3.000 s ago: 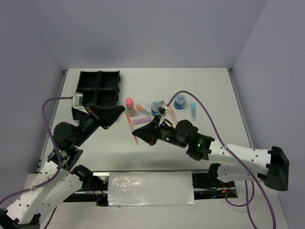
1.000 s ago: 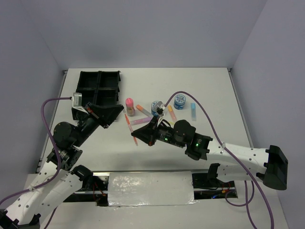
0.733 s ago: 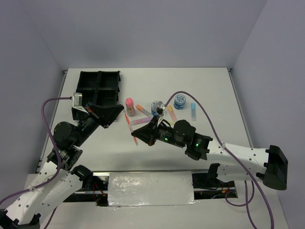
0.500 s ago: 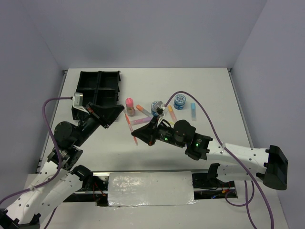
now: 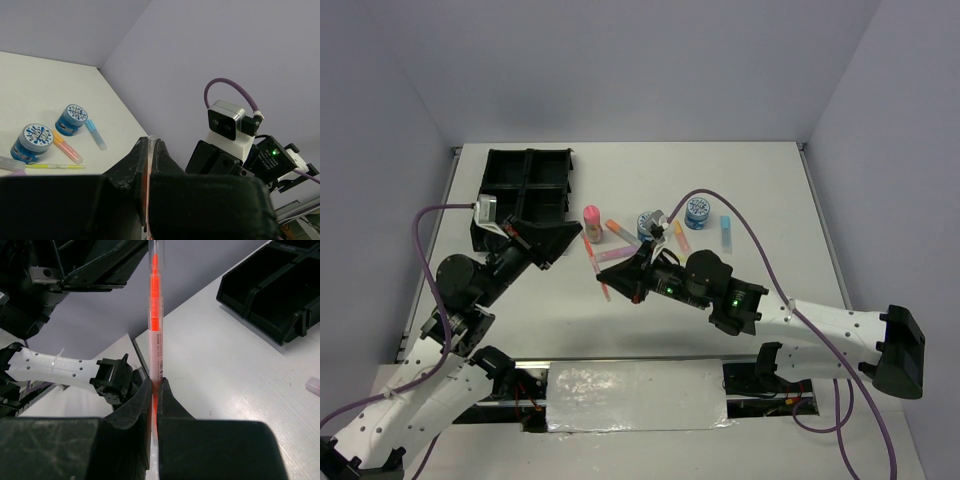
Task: Sort the stationery into containers
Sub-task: Close the pen cap on the pen.
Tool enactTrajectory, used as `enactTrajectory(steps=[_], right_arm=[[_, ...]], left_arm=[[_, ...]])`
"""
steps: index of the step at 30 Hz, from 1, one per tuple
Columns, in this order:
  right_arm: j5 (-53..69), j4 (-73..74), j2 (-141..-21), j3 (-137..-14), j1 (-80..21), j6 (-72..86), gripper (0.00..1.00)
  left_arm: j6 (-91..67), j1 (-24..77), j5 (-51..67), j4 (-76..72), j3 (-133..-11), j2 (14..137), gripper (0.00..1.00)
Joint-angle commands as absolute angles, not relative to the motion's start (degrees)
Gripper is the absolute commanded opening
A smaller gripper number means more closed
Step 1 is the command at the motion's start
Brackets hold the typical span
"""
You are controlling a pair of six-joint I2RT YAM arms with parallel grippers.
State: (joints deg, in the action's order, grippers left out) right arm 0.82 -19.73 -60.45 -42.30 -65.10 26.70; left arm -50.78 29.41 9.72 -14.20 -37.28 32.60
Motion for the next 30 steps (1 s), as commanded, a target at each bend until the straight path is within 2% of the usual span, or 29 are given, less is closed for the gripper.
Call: enactTrajectory(steps=[1, 30], right_arm=[[0.09, -20.39, -58.80, -45.79, -64.95, 24.88, 0.00], [1.32, -31.20, -60.21, -45.88, -63.46, 18.99, 0.00]], left_arm=[[-50.10, 29.53, 11.25, -17.75, -37.09, 32.96, 0.00], [-53.70, 29.53, 14.41, -20.21, -35.60, 34.54, 0.00]])
